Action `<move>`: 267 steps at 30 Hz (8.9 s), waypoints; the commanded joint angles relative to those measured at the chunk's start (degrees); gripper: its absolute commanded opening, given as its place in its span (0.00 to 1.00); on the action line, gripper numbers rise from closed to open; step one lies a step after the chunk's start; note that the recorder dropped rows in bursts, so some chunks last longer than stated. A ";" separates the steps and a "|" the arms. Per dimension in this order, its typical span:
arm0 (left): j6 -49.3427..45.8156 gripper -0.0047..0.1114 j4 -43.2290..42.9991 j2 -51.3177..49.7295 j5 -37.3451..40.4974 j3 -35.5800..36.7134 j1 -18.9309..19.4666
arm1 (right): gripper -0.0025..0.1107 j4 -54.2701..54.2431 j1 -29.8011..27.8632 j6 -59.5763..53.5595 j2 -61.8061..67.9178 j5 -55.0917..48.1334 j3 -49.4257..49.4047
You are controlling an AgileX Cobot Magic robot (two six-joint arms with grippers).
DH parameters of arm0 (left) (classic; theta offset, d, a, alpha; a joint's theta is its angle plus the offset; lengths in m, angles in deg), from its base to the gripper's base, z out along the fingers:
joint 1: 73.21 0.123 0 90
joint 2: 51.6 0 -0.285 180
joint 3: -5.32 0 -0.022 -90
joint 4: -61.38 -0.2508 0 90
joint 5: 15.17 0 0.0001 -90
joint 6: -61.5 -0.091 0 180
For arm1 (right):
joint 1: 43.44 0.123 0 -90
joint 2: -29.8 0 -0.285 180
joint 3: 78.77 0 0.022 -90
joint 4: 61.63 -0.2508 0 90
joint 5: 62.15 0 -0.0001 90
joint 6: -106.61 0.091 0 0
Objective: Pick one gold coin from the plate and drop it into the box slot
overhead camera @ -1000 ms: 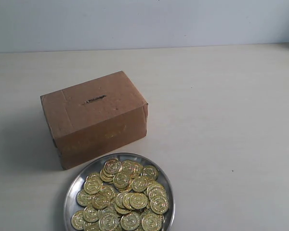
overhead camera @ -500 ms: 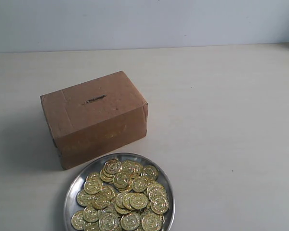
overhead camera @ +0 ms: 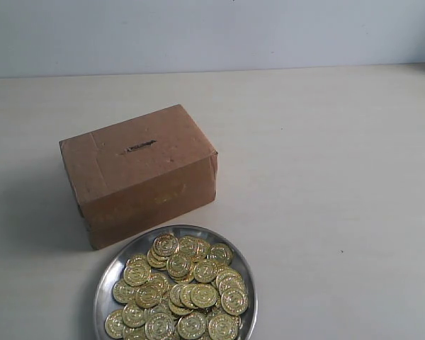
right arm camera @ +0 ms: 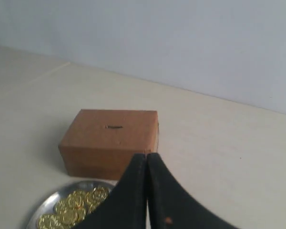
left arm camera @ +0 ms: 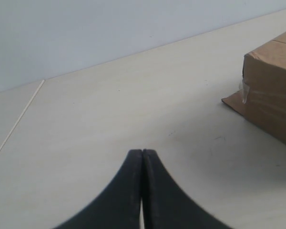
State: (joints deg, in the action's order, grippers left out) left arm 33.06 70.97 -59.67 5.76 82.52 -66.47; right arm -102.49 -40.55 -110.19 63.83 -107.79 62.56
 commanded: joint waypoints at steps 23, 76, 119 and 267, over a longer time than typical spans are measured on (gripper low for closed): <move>0.36 0.04 -0.03 0.28 -0.24 0.02 0.13 | 0.02 -6.26 13.55 -20.92 49.42 -0.14 16.27; 0.36 0.04 -0.03 0.28 -0.24 0.02 0.13 | 0.49 15.64 47.69 -23.97 79.21 5.22 21.24; 0.36 0.04 -0.03 0.28 -0.24 0.02 0.13 | 0.46 44.45 47.69 34.41 82.60 -1.82 32.53; -15.74 0.04 69.87 -65.50 49.03 -26.85 0.13 | 0.27 27.50 47.69 13.78 63.89 -21.01 40.81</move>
State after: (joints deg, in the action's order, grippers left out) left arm 20.20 138.32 -120.68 53.43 56.43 -66.47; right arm -76.27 7.04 -95.87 128.36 -129.43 102.91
